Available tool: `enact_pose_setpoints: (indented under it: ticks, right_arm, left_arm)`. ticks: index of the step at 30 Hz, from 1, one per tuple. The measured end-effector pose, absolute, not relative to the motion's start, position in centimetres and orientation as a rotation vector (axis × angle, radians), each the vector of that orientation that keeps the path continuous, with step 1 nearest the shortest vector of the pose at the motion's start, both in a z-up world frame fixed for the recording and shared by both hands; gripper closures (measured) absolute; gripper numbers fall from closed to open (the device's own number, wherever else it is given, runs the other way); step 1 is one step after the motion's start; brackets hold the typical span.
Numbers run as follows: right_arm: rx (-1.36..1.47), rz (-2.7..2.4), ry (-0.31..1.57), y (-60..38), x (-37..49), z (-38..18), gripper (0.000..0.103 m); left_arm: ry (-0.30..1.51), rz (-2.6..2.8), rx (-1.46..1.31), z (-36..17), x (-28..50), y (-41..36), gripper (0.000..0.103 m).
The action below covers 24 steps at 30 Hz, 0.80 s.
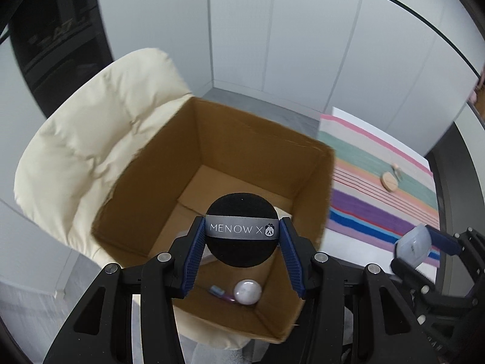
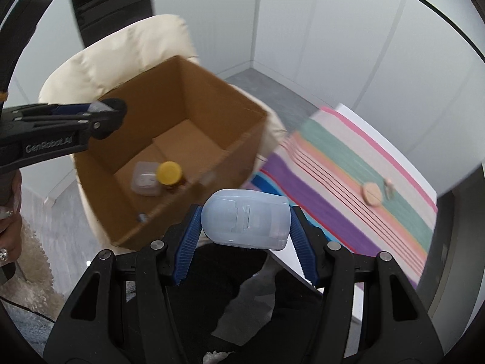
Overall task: Organize objects
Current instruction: 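Lower both held items into the cardboard box and open both tools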
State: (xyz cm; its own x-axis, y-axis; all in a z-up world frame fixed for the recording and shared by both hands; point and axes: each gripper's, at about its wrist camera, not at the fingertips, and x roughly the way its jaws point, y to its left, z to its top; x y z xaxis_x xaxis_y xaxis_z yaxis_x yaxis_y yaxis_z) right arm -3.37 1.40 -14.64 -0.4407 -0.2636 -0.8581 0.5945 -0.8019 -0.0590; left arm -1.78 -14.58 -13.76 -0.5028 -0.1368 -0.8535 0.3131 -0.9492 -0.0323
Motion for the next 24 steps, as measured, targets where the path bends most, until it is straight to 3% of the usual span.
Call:
enact_pose_setpoints:
  ticks: [12, 16, 18, 19, 24]
  right_arm:
    - [1.193, -2.121, 0.572, -5.8, -3.0, -15.6, 0.042]
    - [1.184, -2.104, 0.564, -7.3, -3.6, -16.2, 0.042]
    - [1.177, -2.098, 0.545, -7.8, -4.0, -16.5, 0.020]
    - [1.188, -2.102, 0.549, -8.2, -4.2, -16.8, 0.000]
    - [1.170, -2.119, 0.550, -8.7, -4.0, -17.2, 0.000]
  left_arm:
    - [0.315, -2.451, 1.389, -14.5, -1.5, -17.3, 0.052]
    - [0.362, -2.418, 1.393, -15.1, -1.6, -18.4, 0.042]
    - [0.388, -2.371, 1.410, -15.7, -1.8, -19.2, 0.017]
    - [0.408, -2.352, 1.419, -15.9, -1.8, -19.6, 0.013]
    - [0.523, -2.316, 1.435, -16.7, -1.6, -20.9, 0.011]
